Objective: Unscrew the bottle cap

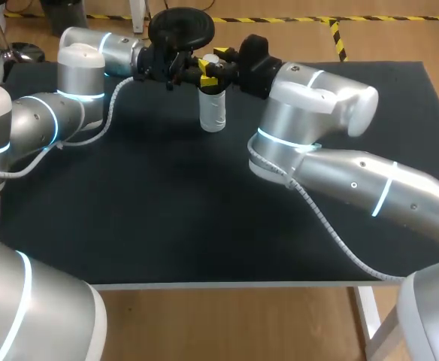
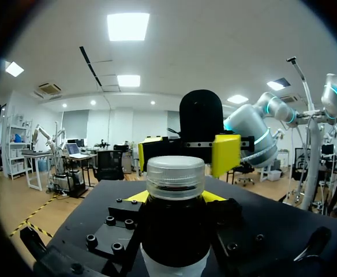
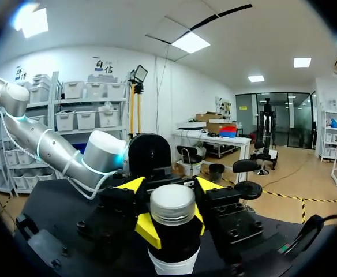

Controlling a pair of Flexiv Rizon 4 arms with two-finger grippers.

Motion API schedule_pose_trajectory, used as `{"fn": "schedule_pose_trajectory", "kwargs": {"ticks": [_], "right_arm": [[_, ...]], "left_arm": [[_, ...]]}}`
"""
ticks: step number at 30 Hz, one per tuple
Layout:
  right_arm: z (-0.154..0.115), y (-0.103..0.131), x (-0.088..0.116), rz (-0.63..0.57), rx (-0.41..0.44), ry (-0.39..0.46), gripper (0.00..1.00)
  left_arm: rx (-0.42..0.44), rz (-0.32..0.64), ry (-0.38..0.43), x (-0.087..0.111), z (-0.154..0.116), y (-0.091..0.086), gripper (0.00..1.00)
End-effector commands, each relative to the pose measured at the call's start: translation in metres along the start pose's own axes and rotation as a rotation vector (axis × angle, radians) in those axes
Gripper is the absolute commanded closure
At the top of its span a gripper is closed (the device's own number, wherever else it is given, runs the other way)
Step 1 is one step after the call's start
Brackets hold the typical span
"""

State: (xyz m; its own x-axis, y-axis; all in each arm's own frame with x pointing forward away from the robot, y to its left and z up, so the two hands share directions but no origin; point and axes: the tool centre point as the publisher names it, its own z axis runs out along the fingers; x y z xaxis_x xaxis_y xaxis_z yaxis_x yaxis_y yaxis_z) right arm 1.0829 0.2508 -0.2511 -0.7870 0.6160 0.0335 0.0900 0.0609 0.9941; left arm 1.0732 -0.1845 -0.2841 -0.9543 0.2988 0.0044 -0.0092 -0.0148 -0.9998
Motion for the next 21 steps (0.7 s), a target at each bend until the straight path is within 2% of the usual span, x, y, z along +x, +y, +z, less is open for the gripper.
{"fn": "schedule_pose_trajectory", "kwargs": {"ticks": [1, 6, 12, 20, 21], "right_arm": [[0.0037, -0.0025, 0.0001, 0.005, -0.002, 0.009, 1.00], [0.0038, -0.0033, -0.0018, 0.003, 0.001, 0.073, 1.00], [0.0053, -0.0047, -0.0057, -0.026, 0.017, 0.243, 1.00], [0.0087, -0.0063, -0.0091, -0.048, 0.035, 0.592, 1.00], [0.0057, -0.0071, -0.0067, -0.032, 0.035, 0.678, 1.00]], "left_arm": [[0.003, 0.001, 0.010, -0.0062, -0.0014, 0.0012, 1.00], [0.003, 0.001, 0.010, -0.0062, -0.0014, 0.0012, 1.00], [0.003, 0.001, 0.010, -0.0062, -0.0014, 0.0012, 1.00], [0.003, 0.001, 0.010, -0.0062, -0.0014, 0.0012, 1.00], [0.003, 0.001, 0.010, -0.0062, -0.0014, 0.0012, 1.00]]}}
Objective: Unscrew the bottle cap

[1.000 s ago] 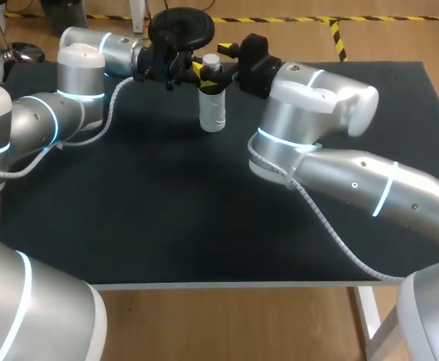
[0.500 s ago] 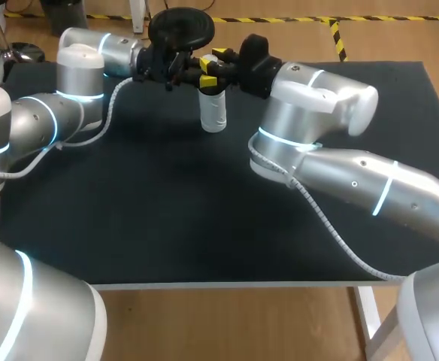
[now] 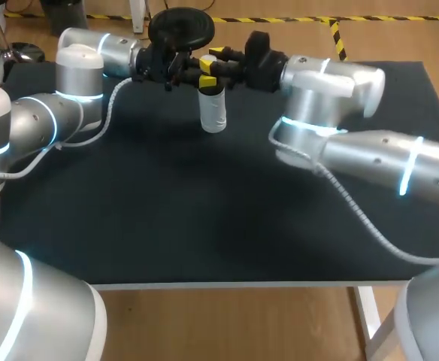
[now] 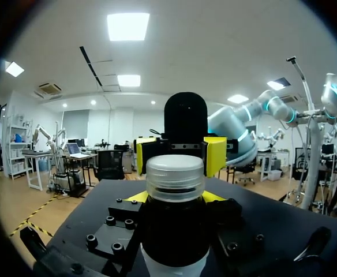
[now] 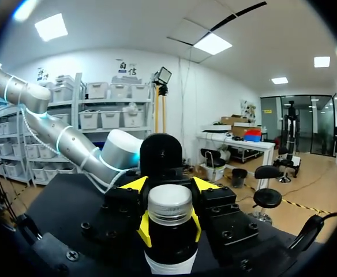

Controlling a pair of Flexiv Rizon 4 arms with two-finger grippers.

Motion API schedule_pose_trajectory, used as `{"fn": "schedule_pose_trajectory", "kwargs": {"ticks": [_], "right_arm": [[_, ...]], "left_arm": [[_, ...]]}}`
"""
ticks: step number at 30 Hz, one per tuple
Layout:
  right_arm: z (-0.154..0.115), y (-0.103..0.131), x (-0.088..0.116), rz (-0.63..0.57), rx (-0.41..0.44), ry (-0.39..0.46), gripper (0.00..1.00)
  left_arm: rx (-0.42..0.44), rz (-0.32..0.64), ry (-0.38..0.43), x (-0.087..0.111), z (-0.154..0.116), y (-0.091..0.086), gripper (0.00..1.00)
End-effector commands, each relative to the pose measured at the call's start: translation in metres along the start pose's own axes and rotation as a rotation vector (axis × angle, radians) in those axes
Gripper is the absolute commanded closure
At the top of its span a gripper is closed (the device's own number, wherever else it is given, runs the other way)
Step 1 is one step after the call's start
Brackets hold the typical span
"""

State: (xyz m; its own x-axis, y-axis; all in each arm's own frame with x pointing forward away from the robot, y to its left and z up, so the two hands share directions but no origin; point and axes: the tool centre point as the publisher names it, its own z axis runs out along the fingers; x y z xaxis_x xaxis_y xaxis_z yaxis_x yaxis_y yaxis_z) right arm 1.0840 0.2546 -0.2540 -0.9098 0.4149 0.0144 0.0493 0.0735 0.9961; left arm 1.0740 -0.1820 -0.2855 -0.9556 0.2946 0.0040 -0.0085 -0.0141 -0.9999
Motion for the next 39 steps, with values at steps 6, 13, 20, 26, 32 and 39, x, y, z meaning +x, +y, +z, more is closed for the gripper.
{"fn": "schedule_pose_trajectory", "kwargs": {"ticks": [6, 13, 20, 26, 32, 39], "right_arm": [[0.000, -0.010, 0.000, 0.030, 0.059, 0.762, 1.00], [0.000, -0.016, 0.006, 0.036, 0.038, 1.036, 1.00], [0.002, -0.018, 0.010, 0.069, -0.015, 1.317, 1.00], [-0.001, -0.014, 0.016, 0.064, -0.023, 1.536, 1.00], [-0.001, -0.014, 0.018, 0.055, -0.003, 1.709, 1.00], [0.003, -0.016, 0.020, 0.037, -0.053, 1.846, 1.00]], "left_arm": [[0.004, 0.000, 0.015, -0.006, 0.001, 0.000, 1.00], [0.004, 0.000, 0.015, -0.006, 0.001, 0.000, 1.00], [0.004, 0.000, 0.015, -0.006, 0.001, 0.000, 1.00], [0.004, 0.000, 0.015, -0.006, 0.001, 0.000, 1.00], [0.004, 0.000, 0.015, -0.006, 0.001, 0.000, 1.00], [0.004, 0.000, 0.015, -0.006, 0.001, 0.000, 1.00]]}}
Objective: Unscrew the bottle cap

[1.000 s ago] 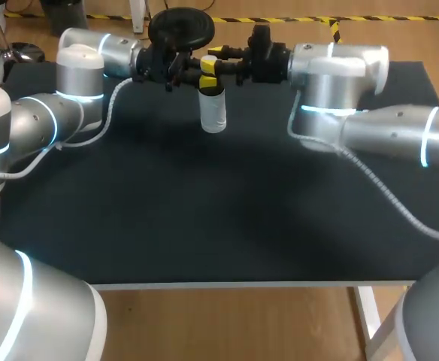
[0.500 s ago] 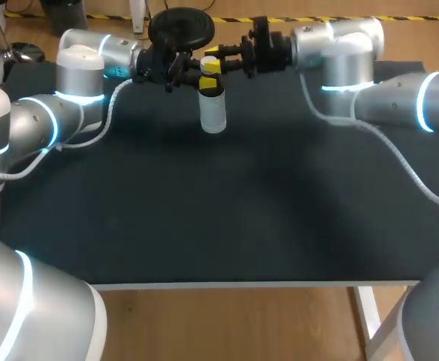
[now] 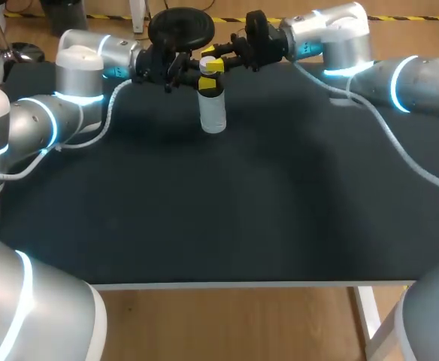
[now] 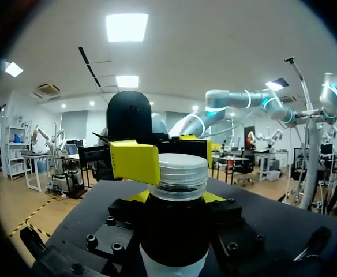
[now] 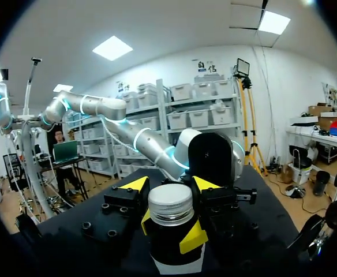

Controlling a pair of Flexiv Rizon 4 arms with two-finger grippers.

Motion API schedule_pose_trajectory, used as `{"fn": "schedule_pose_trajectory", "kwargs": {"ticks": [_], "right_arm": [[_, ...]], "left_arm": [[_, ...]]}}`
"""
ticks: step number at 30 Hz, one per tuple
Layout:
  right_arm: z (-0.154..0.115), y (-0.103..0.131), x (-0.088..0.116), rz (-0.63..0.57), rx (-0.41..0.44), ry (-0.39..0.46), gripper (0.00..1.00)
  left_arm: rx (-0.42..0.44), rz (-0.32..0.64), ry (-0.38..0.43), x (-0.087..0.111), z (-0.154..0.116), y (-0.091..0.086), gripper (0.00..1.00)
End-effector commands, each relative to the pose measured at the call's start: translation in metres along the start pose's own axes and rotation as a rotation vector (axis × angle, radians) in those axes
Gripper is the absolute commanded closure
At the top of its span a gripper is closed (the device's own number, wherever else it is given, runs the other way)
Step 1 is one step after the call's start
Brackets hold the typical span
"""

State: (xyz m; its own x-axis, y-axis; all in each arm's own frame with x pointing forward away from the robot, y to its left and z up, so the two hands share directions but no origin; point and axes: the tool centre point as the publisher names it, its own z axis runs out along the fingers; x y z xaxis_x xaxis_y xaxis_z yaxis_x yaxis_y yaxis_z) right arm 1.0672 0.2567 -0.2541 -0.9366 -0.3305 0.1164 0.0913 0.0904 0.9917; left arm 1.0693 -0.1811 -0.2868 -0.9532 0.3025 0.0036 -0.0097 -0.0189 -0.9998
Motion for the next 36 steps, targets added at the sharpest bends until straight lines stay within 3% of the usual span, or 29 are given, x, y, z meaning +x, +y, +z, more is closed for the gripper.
{"fn": "schedule_pose_trajectory", "kwargs": {"ticks": [1, 9, 22, 31, 36], "right_arm": [[0.008, -0.014, -0.002, -0.038, -0.048, 1.092, 1.00], [-0.002, -0.002, 0.002, -0.091, -0.098, 1.168, 1.00], [-0.008, 0.015, -0.001, -0.105, -0.092, 1.158, 1.00], [-0.009, 0.023, -0.005, -0.106, -0.110, 1.078, 1.00], [-0.019, 0.030, -0.016, -0.099, -0.136, 0.926, 1.00]], "left_arm": [[-0.001, 0.000, 0.006, -0.011, 0.001, -0.001, 1.00], [-0.001, 0.000, 0.006, -0.011, 0.001, -0.001, 1.00], [-0.001, 0.000, 0.006, -0.011, 0.001, -0.001, 1.00], [-0.001, 0.000, 0.006, -0.011, 0.001, -0.001, 1.00], [-0.001, 0.000, 0.006, -0.011, 0.001, -0.001, 1.00]]}}
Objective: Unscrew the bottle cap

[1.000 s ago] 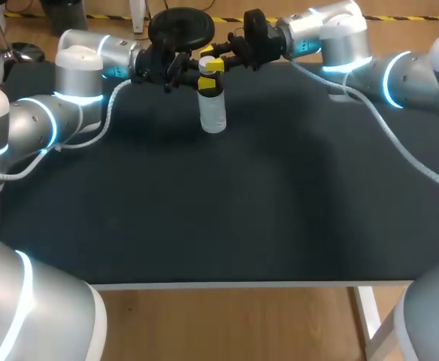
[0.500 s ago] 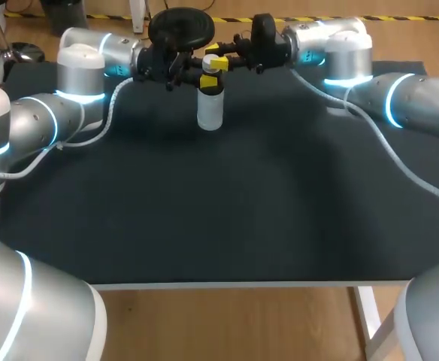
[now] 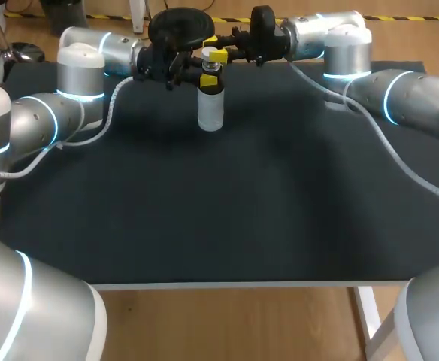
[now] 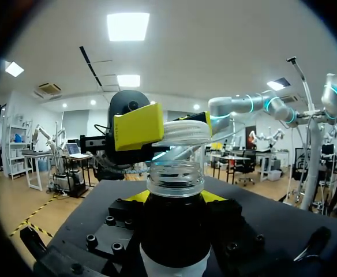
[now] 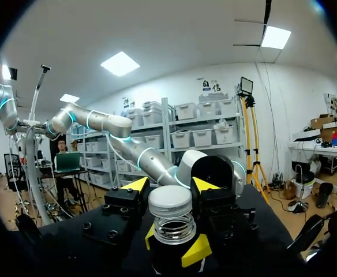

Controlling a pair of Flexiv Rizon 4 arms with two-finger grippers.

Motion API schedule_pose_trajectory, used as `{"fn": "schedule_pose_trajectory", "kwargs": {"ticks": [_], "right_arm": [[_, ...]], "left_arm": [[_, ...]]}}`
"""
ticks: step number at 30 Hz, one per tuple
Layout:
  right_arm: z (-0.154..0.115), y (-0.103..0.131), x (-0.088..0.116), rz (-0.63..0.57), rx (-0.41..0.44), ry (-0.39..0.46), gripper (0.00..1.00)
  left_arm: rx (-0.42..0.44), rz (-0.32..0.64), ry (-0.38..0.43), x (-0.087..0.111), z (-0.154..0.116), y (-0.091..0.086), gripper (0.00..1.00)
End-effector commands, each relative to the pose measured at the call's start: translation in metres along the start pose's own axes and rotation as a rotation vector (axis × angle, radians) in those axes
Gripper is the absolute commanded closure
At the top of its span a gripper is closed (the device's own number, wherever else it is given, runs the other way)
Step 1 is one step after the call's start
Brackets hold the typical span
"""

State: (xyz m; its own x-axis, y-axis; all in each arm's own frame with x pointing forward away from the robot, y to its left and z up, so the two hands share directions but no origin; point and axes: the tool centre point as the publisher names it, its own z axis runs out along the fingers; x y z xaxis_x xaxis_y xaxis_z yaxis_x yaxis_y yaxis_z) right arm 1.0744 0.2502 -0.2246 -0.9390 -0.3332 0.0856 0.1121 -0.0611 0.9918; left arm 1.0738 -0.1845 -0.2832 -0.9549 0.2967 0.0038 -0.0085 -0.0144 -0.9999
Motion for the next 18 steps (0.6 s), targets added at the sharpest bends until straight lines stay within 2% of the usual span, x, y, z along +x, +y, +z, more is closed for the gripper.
{"fn": "schedule_pose_trajectory", "kwargs": {"ticks": [1, 4, 8, 9, 10, 14, 18], "right_arm": [[-0.012, 0.003, -0.015, -0.003, -0.012, 0.903, 1.00], [-0.036, 0.008, -0.018, -0.010, -0.002, 0.786, 1.00], [-0.079, 0.003, -0.017, 0.006, 0.015, 0.610, 1.00], [-0.091, -0.002, -0.017, 0.009, 0.026, 0.542, 1.00], [-0.098, -0.004, -0.016, 0.011, 0.028, 0.513, 1.00], [-0.144, -0.026, 0.000, 0.037, 0.084, 0.319, 1.00], [-0.172, -0.051, 0.013, 0.068, 0.133, 0.163, 1.00]], "left_arm": [[0.004, 0.000, 0.012, -0.006, -0.001, 0.002, 1.00], [0.004, 0.000, 0.012, -0.006, -0.001, 0.002, 1.00], [0.004, 0.000, 0.012, -0.006, -0.001, 0.002, 1.00], [0.004, 0.000, 0.012, -0.006, -0.001, 0.002, 1.00], [0.004, 0.000, 0.012, -0.006, -0.001, 0.002, 1.00], [0.004, 0.000, 0.012, -0.006, -0.001, 0.002, 1.00], [0.004, 0.000, 0.012, -0.006, -0.001, 0.002, 1.00]]}}
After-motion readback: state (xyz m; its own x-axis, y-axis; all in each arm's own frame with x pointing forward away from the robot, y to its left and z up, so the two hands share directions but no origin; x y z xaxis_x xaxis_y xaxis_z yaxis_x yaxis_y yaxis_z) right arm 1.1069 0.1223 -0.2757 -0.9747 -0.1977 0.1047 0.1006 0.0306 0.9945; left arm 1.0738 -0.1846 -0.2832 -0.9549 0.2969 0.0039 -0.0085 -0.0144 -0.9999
